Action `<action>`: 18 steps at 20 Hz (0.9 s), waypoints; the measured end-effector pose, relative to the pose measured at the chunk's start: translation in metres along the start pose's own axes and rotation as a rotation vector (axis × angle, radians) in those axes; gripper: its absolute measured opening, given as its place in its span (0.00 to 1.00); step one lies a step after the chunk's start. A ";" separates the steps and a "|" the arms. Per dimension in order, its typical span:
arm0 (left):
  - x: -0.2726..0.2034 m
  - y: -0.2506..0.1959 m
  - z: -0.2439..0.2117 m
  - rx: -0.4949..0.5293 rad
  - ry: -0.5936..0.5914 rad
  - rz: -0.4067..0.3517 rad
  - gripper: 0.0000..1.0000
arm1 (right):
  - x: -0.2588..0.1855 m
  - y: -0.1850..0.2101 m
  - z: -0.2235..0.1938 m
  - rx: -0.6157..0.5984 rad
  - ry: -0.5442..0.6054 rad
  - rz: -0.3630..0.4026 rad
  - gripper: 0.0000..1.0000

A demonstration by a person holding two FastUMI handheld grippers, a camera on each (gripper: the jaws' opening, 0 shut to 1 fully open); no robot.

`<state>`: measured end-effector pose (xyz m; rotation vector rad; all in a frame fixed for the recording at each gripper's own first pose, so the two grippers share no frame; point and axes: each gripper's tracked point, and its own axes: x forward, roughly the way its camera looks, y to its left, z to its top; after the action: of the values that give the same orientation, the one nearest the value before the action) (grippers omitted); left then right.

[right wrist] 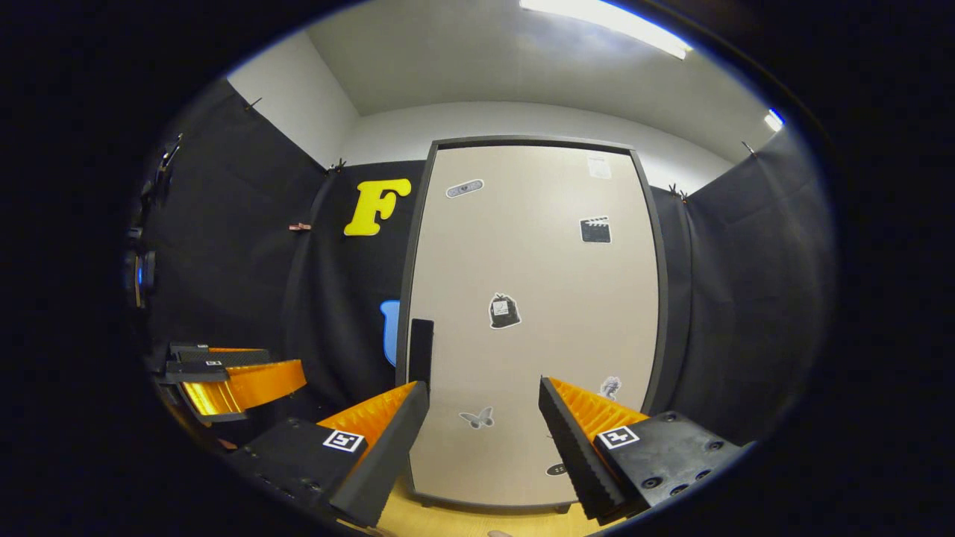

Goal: Open the cabinet door with the right hand, grasp the bottle in the cabinet with the left hand and place it on the coaster, then close the cabinet door with the right hand.

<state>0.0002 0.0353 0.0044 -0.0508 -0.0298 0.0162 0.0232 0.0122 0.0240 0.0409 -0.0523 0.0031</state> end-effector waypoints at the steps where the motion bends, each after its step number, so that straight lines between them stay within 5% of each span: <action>1: -0.003 0.006 0.001 0.002 0.001 0.006 0.92 | 0.007 0.006 0.000 0.005 -0.001 0.004 0.97; 9: -0.019 0.071 0.006 0.030 0.002 0.078 0.93 | 0.079 0.058 -0.006 0.037 -0.026 0.042 0.94; 14: -0.017 0.107 0.003 0.029 0.012 0.100 0.93 | 0.121 0.060 -0.027 0.032 0.017 -0.033 0.89; 17: -0.012 0.127 -0.001 0.044 0.026 0.117 0.93 | 0.134 0.063 -0.031 0.031 0.019 -0.048 0.61; 18: -0.010 0.130 -0.003 0.043 0.031 0.117 0.93 | 0.132 0.064 -0.030 0.023 0.009 -0.056 0.60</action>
<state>-0.0115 0.1650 -0.0056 -0.0095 0.0041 0.1329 0.1564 0.0777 0.0034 0.0657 -0.0419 -0.0525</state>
